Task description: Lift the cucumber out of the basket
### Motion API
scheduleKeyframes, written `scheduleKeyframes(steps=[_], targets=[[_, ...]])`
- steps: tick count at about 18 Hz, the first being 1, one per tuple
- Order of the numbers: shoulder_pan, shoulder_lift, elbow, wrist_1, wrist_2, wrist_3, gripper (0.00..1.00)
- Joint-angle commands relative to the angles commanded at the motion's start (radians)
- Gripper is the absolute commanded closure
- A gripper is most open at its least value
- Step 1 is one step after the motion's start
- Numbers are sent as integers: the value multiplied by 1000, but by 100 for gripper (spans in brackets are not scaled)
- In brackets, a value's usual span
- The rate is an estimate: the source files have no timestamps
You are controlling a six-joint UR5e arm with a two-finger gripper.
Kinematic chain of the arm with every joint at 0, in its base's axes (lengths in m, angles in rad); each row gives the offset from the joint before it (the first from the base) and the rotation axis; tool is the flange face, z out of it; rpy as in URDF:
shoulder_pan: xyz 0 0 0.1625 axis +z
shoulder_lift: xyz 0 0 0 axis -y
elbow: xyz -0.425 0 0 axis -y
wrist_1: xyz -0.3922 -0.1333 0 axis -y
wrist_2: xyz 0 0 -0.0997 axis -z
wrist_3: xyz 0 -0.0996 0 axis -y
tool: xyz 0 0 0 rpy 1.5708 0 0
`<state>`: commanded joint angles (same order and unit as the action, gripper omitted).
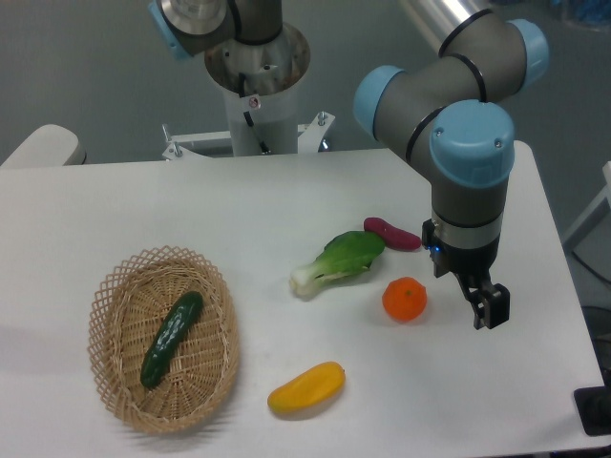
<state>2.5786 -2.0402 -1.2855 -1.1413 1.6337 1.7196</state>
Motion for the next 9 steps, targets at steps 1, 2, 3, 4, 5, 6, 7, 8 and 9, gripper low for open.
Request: scheduleKeyframes(steps=[1, 2, 3, 4, 5, 6, 7, 8, 9], targets=[[-2, 2, -2, 2, 3, 0, 0], [-2, 2, 5, 2, 6, 0, 0], [-2, 2, 2, 2, 5, 0, 0], [-3, 5, -6, 3, 2, 0, 0], [-5, 8, -11, 3, -3, 0, 0], [-5, 11, -11, 2, -12, 0, 0], [-6, 11, -9, -5, -17, -3, 0], [-15, 11, -17, -6, -31, -12, 0], [-26, 15, -49, -3, -55, -35, 0]])
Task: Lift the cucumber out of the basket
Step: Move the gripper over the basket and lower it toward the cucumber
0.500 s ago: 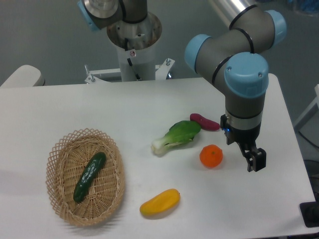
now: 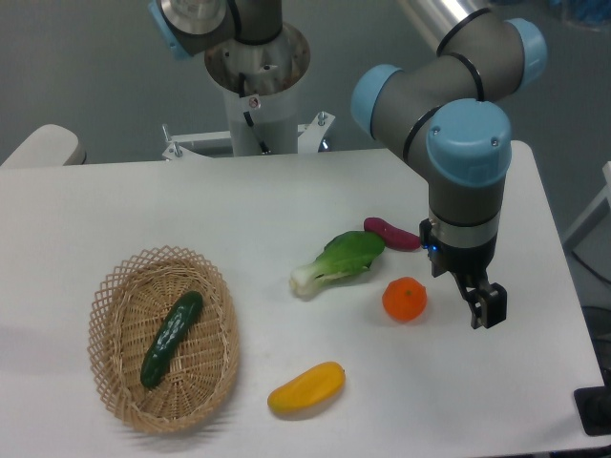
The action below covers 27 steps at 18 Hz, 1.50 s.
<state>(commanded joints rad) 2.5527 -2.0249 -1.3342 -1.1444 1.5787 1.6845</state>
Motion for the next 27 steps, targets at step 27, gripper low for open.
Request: scheduleKeyframes(steps=[27], targets=[[-430, 14, -240, 46, -19, -1249, 0]])
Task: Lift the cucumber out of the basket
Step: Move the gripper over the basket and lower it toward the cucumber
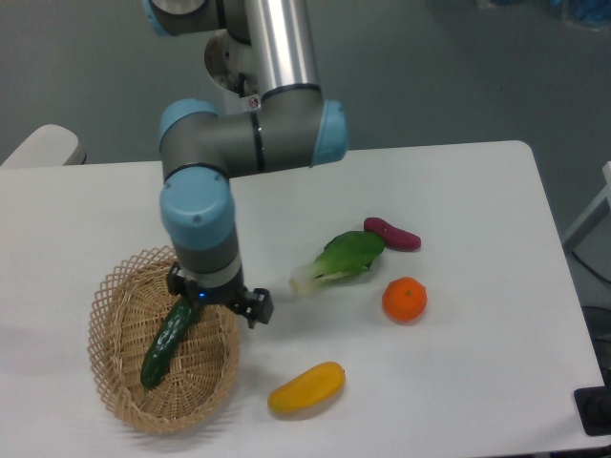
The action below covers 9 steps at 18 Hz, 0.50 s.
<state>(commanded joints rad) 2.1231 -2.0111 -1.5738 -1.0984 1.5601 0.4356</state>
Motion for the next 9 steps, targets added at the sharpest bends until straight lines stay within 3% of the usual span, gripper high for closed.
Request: scheduleKeyframes(steps=[5, 9], targets=[[-46, -17, -37, 23, 2, 17, 0], [-84, -24, -77, 104, 2, 11, 0]])
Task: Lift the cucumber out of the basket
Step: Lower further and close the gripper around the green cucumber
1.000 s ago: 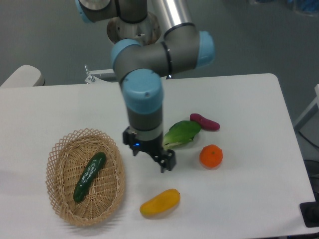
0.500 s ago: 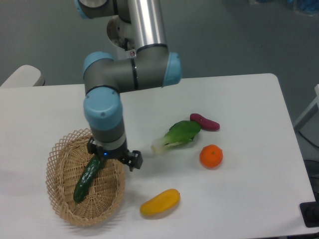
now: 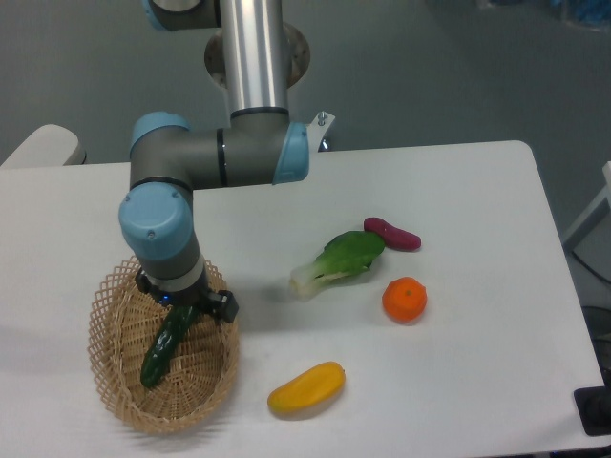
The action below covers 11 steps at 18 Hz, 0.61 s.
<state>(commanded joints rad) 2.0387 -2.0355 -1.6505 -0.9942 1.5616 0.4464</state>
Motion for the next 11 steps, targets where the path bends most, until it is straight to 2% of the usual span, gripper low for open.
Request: scheduleKeyframes(steps=[4, 11], targets=[[-23, -35, -3, 49, 2, 2, 0], [-28, -60, 1, 72, 3, 3, 0]])
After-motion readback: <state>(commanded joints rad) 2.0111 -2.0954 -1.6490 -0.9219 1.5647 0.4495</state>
